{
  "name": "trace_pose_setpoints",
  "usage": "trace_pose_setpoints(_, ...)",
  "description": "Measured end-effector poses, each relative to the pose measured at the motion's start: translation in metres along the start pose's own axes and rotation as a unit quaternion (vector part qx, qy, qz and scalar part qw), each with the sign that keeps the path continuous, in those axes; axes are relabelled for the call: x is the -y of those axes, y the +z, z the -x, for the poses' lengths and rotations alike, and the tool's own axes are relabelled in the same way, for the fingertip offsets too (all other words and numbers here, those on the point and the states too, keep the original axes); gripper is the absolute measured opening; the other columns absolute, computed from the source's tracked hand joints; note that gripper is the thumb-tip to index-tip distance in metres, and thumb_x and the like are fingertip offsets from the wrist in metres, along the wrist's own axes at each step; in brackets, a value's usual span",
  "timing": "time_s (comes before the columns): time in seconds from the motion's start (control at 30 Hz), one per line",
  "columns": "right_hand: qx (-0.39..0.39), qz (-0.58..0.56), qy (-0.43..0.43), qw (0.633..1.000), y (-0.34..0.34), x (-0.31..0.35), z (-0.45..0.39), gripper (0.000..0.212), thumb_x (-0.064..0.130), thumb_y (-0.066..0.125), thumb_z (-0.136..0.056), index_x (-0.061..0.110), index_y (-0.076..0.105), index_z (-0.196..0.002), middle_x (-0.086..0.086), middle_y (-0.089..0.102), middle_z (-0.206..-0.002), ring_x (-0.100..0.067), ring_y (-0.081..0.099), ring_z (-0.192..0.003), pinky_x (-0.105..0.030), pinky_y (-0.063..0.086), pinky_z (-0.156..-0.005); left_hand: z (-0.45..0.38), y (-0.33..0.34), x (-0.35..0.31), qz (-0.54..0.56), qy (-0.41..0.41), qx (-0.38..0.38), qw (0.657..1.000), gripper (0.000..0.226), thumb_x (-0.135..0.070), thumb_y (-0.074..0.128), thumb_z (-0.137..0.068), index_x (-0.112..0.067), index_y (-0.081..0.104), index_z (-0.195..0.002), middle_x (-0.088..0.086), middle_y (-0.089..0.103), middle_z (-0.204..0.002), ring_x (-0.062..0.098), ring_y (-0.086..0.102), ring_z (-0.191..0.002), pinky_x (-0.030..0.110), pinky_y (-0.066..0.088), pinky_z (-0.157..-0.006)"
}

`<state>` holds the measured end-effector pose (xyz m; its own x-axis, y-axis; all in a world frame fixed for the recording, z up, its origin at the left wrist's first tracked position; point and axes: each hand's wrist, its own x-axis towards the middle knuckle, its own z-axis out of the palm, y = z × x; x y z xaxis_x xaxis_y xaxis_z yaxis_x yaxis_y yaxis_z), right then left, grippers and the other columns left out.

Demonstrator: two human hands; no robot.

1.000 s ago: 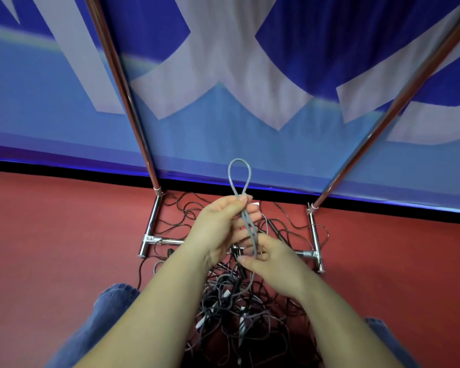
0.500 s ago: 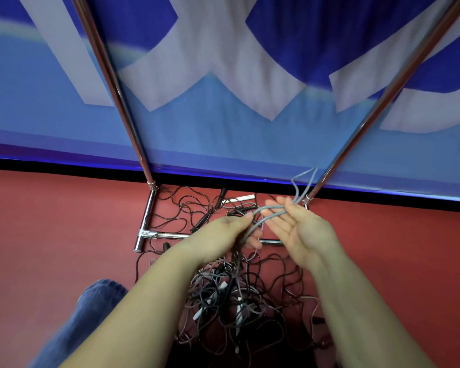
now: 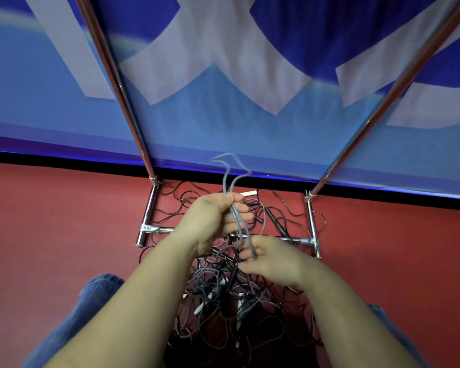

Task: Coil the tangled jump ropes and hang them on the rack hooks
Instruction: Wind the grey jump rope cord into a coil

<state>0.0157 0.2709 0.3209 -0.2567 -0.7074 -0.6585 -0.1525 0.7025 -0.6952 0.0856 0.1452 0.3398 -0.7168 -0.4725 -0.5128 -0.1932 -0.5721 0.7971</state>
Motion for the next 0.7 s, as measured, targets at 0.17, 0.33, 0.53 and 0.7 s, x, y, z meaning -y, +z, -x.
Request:
trace_pose_setpoints(0.17,-0.106,-0.067,-0.059,0.99,0.004,0.005,-0.003,0.014,0.025,0.066,-0.087,0.032,0.057,-0.096,0.013,0.064,-0.088,-0.004,0.062,-0.081,-0.029,0.049,-0.086,0.0,-0.003,-0.009,0.182,-0.013,-0.037,0.983,0.024,-0.009,0.038,-0.102,-0.005,0.058,-0.09,0.004,0.07,-0.062,0.015,0.071,-0.058,0.024,0.057,-0.05)
trace_pose_setpoints(0.33,-0.14,-0.04,-0.074,0.987,0.003,0.009,-0.001,0.01,0.031,0.061,-0.09,0.021,0.062,-0.087,-0.008,0.069,-0.094,-0.022,0.066,-0.089,-0.04,0.051,-0.086,-0.002,-0.007,-0.014,0.252,0.0,-0.056,0.966,0.024,-0.009,0.036,-0.102,-0.005,0.057,-0.092,0.006,0.072,-0.07,0.017,0.071,-0.063,0.026,0.058,-0.055)
trace_pose_setpoints(0.53,-0.136,-0.211,-0.071,0.965,-0.006,0.013,0.0,0.009,0.014,0.05,-0.097,0.012,0.056,-0.091,-0.007,0.07,-0.09,-0.016,0.07,-0.076,-0.03,0.059,-0.075,-0.009,-0.018,-0.014,0.262,0.018,-0.116,0.958,0.027,-0.013,0.034,-0.104,-0.007,0.058,-0.094,0.008,0.068,-0.086,0.017,0.068,-0.069,0.026,0.059,-0.058)
trace_pose_setpoints(0.7,-0.148,-0.514,-0.062,0.843,-0.018,0.023,0.002,0.014,0.008,0.042,-0.099,0.005,0.053,-0.091,-0.01,0.072,-0.075,-0.017,0.071,-0.063,-0.024,0.057,-0.055,-0.013,-0.016,0.007,-0.156,0.003,-0.011,0.988,0.048,-0.048,0.032,-0.101,-0.014,0.064,-0.112,-0.001,0.072,-0.1,0.015,0.066,-0.098,0.03,0.047,-0.087)
